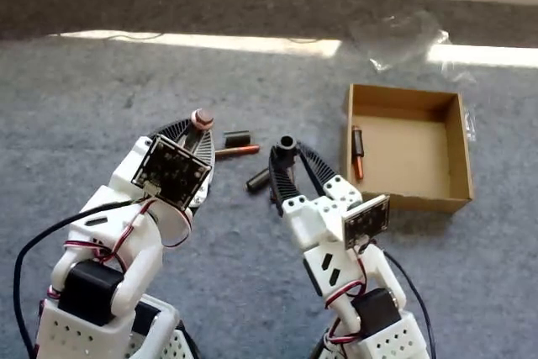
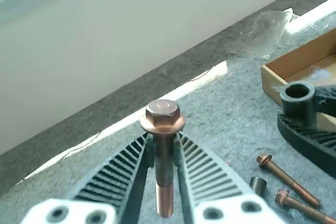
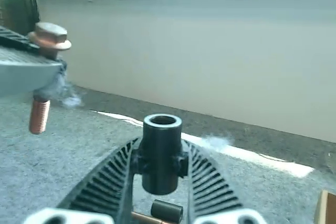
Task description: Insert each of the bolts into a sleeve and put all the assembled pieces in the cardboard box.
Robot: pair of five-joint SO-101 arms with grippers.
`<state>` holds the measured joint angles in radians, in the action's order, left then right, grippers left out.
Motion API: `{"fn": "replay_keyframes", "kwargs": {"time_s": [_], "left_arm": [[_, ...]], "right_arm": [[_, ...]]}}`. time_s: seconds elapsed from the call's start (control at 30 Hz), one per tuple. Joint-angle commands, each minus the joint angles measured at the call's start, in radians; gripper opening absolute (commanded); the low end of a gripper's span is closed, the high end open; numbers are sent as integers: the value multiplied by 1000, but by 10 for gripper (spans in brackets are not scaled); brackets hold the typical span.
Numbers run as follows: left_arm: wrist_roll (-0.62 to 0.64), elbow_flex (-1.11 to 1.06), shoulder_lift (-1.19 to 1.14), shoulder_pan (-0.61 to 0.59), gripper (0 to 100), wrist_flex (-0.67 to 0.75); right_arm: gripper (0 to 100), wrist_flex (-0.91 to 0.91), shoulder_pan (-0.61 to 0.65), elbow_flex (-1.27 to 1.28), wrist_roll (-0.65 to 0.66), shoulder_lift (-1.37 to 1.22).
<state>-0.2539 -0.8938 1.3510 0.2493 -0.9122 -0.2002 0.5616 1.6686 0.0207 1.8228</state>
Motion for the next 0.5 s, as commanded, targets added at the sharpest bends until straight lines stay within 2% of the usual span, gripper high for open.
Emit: {"fn": "replay_keyframes", "kwargs": {"time_s": [0.0,0.1,0.4,0.47], "left_arm": [[-5,13,15,-16,5,37],[-3,13,15,-16,5,58],[-2,13,7,-10,5,269],[52,13,7,-8,5,310]], "right_arm": [[5,33,59,133,8,2],[5,8,70,133,8,10],[5,10,73,133,8,4],[5,12,73,133,6,8]]}}
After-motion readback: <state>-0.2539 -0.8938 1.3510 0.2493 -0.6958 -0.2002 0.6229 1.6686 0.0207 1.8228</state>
